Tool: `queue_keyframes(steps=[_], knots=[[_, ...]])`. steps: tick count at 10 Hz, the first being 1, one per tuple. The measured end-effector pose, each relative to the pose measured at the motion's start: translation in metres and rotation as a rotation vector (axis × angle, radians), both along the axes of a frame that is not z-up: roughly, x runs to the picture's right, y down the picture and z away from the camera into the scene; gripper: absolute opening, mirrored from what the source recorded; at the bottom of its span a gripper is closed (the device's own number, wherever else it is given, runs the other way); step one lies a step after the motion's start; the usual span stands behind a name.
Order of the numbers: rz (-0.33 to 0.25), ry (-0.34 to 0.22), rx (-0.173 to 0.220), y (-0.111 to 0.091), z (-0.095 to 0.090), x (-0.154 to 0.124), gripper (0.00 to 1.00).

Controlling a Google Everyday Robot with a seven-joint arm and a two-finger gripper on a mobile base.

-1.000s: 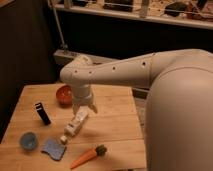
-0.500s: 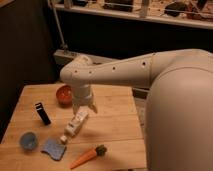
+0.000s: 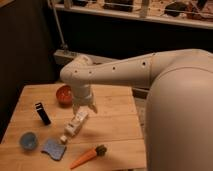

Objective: Knock the eraser over

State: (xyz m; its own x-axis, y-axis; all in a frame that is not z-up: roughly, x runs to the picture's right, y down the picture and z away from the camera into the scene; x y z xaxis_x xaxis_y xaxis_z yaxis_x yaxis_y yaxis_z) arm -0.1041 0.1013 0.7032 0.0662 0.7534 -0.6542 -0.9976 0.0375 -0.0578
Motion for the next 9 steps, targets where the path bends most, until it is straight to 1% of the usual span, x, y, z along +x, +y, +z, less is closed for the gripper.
queue_keyframes(steps=[4, 6, 7, 9], knots=[[-0.004, -0.005, 0.002, -0.001, 0.000, -0.001, 0.65], [-0.043, -0.038, 0.013, -0.004, 0.003, -0.012, 0.65], [-0.082, -0.058, 0.021, -0.009, 0.004, -0.022, 0.65], [-0.142, -0.070, 0.035, -0.018, 0.009, -0.032, 0.65]])
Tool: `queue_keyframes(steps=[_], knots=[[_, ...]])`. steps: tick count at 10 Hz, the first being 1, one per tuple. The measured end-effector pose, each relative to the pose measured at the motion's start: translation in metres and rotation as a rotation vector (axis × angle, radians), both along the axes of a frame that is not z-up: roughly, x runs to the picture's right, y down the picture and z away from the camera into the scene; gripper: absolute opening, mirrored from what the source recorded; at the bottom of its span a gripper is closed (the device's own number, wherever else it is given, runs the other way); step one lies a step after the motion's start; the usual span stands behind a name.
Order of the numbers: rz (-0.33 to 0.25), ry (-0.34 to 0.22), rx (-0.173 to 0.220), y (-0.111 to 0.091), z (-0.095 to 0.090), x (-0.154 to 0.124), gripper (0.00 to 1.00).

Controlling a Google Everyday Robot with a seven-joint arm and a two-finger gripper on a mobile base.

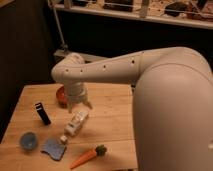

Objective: Knock the eraser over

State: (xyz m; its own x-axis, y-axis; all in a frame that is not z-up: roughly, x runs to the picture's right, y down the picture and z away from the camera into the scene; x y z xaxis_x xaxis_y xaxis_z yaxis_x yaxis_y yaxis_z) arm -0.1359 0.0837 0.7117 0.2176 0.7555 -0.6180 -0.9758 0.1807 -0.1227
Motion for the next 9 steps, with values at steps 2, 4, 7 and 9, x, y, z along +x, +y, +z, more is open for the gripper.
queue_keyframes(steps=[2, 4, 7, 9], knots=[[-0.098, -0.020, 0.006, -0.009, 0.004, -0.015, 0.65], [-0.195, -0.053, -0.006, -0.010, 0.005, -0.034, 0.65], [-0.288, -0.102, -0.028, -0.008, 0.009, -0.062, 0.65], [-0.310, -0.180, -0.064, -0.003, 0.011, -0.089, 0.64]])
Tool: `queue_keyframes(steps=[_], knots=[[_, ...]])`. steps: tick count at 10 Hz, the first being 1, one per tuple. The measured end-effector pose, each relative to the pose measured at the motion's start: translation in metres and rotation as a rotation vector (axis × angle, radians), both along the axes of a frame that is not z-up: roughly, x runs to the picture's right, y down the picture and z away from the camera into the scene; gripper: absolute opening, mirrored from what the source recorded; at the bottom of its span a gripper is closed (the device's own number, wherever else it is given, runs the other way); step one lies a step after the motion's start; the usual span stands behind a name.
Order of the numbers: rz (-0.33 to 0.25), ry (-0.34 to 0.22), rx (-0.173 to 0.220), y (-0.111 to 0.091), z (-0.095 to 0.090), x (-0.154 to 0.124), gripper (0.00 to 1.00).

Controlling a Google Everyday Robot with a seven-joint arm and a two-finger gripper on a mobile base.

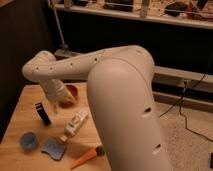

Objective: Knock the eraser over

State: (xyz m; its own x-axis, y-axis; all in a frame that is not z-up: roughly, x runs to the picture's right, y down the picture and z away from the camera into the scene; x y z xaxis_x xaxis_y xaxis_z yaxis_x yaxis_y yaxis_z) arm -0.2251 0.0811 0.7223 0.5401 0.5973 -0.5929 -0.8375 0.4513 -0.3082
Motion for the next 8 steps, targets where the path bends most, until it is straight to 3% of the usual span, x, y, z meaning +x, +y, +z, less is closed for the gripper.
queue_keyframes(steps=[1, 3, 6, 8], knots=[[-0.003, -0.021, -0.013, 0.001, 0.001, -0.007, 0.60], [-0.010, -0.069, -0.024, -0.001, 0.005, -0.023, 0.38], [-0.059, -0.066, 0.009, -0.007, 0.012, -0.027, 0.09], [-0.104, -0.067, 0.024, -0.001, 0.016, -0.035, 0.00]])
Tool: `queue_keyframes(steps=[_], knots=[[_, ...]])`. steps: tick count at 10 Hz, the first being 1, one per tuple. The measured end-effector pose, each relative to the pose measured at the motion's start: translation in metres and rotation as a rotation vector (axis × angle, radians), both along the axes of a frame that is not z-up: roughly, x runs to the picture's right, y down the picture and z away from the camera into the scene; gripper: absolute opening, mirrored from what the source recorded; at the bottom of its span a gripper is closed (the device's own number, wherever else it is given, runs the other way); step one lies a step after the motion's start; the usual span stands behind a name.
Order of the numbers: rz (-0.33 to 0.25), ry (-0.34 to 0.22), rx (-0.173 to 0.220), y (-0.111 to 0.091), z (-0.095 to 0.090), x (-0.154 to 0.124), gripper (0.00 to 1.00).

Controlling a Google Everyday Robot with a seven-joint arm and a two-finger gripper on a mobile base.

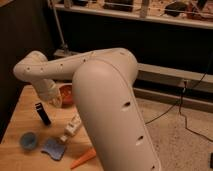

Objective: Knock the eraser over

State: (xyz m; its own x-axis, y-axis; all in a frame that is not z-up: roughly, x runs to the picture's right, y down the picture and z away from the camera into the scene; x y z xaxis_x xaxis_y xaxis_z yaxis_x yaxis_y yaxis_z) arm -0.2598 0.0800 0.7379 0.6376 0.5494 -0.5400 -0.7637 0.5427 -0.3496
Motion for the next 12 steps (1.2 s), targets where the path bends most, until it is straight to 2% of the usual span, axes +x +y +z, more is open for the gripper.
queue_keyframes(steps=[4, 12], knots=[[-0.035, 0.000, -0.021, 0.017, 0.007, -0.015, 0.00], [-0.051, 0.001, -0.088, 0.019, 0.017, -0.037, 0.00]])
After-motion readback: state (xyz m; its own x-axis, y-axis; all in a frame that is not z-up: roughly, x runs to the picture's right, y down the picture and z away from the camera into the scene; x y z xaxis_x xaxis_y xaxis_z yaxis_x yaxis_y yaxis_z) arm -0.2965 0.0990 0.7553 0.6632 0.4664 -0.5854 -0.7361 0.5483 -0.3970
